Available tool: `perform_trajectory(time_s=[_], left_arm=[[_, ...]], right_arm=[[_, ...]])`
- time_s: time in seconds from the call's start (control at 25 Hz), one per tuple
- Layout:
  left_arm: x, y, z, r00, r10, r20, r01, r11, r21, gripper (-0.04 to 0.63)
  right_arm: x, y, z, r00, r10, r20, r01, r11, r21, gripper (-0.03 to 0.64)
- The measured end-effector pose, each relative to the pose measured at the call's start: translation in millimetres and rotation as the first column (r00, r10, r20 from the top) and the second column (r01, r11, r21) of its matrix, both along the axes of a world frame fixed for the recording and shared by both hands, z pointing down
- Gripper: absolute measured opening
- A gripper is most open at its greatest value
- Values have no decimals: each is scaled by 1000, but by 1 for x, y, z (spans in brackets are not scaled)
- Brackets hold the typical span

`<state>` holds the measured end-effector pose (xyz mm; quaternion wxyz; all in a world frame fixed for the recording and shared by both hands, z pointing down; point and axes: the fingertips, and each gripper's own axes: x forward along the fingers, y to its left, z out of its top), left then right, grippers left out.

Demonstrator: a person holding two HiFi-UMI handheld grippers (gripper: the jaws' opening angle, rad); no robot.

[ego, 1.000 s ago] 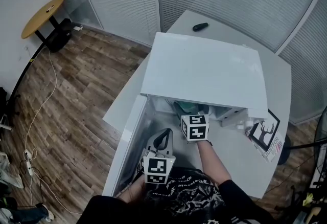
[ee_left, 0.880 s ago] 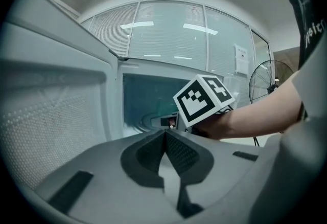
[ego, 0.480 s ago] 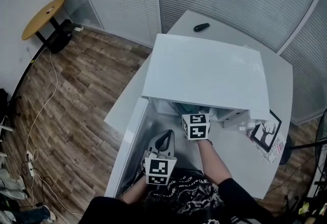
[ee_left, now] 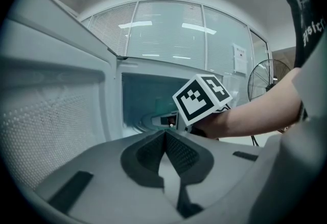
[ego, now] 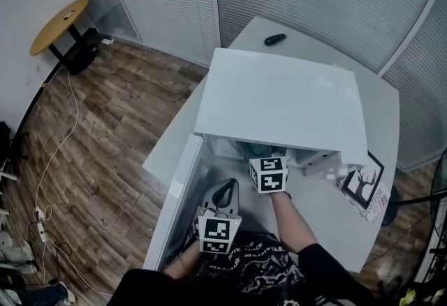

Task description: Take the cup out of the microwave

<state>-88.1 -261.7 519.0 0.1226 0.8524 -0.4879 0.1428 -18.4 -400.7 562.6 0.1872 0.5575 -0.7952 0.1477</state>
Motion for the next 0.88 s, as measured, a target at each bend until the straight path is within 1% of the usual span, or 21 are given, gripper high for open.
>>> perform_trajectory(time_s=[0.28, 0.72, 0.88], left_arm=[[-1, 0, -5, 1000, 0, 4, 0, 1000, 10, 5], [-2, 8, -10, 1000, -17, -1, 17, 999, 33, 5], [-4, 12, -12, 999, -37, -9, 37, 999, 35, 5]], right_arm=[[-3, 3, -10, 1000, -28, -4, 28, 999, 30, 368], [4, 27, -22, 1000, -20, -9, 20, 999, 46, 368], [9, 37, -22, 1000, -10, 1, 10, 999, 43, 368]])
